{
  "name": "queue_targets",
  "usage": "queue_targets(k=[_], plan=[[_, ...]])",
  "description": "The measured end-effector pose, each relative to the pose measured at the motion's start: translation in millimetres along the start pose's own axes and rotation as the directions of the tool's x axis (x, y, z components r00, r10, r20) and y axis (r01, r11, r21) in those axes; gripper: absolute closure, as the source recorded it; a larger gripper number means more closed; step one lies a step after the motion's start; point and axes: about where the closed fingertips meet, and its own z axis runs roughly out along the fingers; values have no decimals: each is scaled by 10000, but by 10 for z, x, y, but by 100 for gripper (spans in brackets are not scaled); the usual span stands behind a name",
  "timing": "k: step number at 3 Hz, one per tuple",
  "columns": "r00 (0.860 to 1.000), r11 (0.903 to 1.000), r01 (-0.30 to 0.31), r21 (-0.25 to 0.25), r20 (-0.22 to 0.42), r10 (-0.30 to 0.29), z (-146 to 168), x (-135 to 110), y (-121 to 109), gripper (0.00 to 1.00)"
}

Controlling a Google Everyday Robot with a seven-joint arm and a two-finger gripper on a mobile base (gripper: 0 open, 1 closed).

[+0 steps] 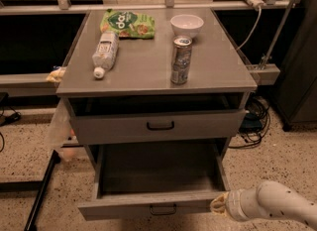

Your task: Close middle drawer

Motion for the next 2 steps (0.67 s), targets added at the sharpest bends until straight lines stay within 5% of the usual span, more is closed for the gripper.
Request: queue_targets(k=[2], plan=[[9984, 9932, 142, 1155, 533, -205, 162, -18, -314, 100]])
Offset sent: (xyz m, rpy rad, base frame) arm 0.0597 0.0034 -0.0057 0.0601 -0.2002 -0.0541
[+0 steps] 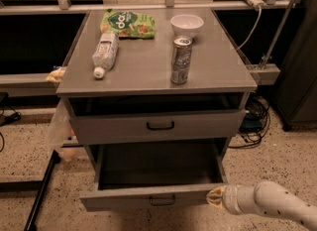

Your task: Close middle drawer

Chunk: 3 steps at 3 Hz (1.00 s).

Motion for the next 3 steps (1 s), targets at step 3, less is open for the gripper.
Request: queue_targets(k=[3], plan=[[9972, 9884, 638, 1376, 300, -685, 298, -108, -785, 100]])
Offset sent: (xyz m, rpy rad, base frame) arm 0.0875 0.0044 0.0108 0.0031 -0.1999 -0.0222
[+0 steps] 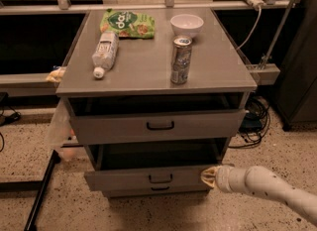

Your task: Close middle drawer

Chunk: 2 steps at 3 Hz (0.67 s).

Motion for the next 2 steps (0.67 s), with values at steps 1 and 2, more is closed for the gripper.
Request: queue_targets(k=[1, 2], plan=[[9999, 9999, 101, 129, -36, -100, 137, -21, -291, 100], [9997, 9999, 89, 104, -242, -86, 397, -39, -747, 100]])
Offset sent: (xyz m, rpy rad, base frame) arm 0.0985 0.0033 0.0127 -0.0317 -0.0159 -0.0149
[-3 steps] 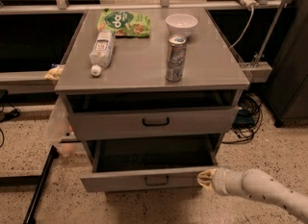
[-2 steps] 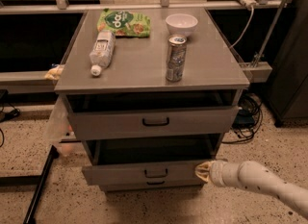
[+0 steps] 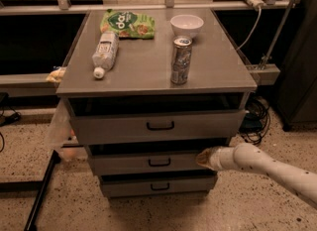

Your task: Close middle drawer

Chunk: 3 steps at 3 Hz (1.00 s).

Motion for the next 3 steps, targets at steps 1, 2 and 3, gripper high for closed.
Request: queue_targets(k=[1, 2, 3], plan=[[10000, 10000, 0, -1, 1, 0, -8, -1, 14, 100], [10000, 9980, 17, -626, -65, -21, -103, -101, 136, 100], [9993, 9855, -360, -1659, -172, 336, -451, -245, 453, 100]])
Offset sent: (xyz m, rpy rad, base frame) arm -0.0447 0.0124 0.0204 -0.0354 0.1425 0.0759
